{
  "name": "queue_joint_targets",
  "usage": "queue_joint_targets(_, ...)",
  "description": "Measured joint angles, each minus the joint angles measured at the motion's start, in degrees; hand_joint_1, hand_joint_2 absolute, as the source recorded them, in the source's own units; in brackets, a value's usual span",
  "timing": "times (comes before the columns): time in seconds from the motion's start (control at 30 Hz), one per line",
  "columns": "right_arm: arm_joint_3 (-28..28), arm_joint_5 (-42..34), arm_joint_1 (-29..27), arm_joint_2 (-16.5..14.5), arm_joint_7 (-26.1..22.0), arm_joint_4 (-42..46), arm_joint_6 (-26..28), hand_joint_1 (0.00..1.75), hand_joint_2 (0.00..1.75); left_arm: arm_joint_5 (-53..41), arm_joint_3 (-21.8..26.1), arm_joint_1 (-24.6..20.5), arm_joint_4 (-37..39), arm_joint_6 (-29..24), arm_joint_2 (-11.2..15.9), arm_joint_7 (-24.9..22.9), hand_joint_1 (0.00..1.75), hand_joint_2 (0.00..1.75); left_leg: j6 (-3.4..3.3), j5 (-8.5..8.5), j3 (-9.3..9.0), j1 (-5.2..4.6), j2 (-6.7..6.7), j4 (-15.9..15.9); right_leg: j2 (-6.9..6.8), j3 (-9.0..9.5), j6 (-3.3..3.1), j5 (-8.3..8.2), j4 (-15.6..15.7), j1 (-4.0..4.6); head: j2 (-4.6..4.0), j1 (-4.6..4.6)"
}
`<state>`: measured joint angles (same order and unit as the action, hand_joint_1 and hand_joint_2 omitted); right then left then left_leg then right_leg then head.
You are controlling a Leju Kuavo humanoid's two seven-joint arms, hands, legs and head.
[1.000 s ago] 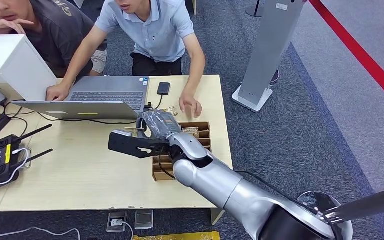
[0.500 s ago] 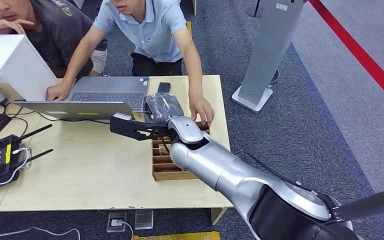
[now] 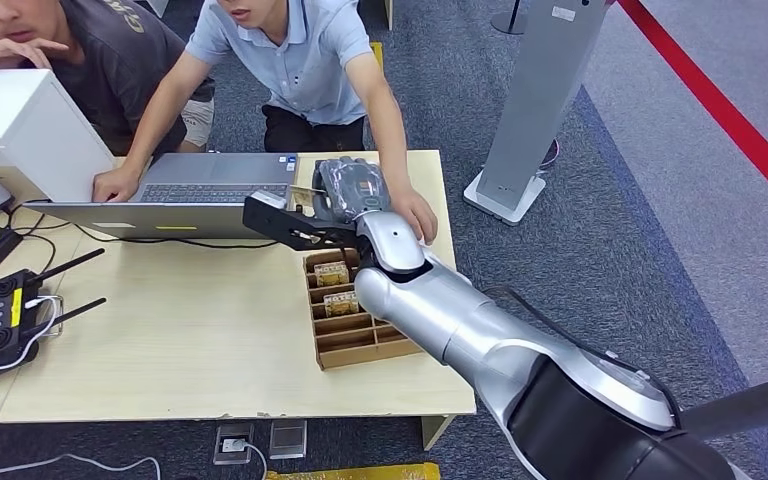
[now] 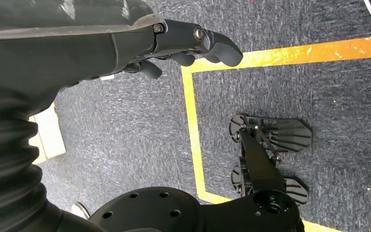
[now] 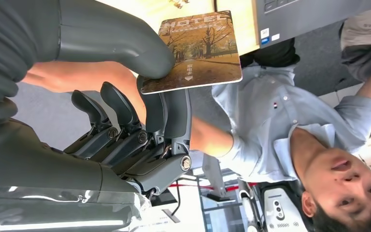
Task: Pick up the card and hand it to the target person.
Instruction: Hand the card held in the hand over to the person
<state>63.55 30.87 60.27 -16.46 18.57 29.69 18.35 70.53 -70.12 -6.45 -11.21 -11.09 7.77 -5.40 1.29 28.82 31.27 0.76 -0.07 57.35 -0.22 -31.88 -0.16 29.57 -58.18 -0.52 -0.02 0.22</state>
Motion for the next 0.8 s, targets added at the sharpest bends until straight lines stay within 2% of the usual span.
queue_joint_targets(0.7, -1.5, 2.0, -0.2, 1.9, 0.5, -0.4, -0.5, 1.57, 1.75, 0.1, -0.2, 0.0, 0.0, 0.1, 0.0, -1.0, 0.0, 1.75, 0.0, 0.0, 0.0, 0.0, 0.0, 0.0, 0.0, 0.0, 0.0, 0.0, 0.0, 0.0, 0.0, -0.01)
queue_joint_targets(0.8, -1.7, 2.0, -0.2, 2.1, 0.4, -0.5, -0.6, 0.39, 1.75, 0.1, -0.5, 0.0, 0.0, 0.2, 0.0, -1.0, 0.0, 1.75, 0.0, 0.0, 0.0, 0.0, 0.0, 0.0, 0.0, 0.0, 0.0, 0.0, 0.0, 0.0, 0.0, 0.04)
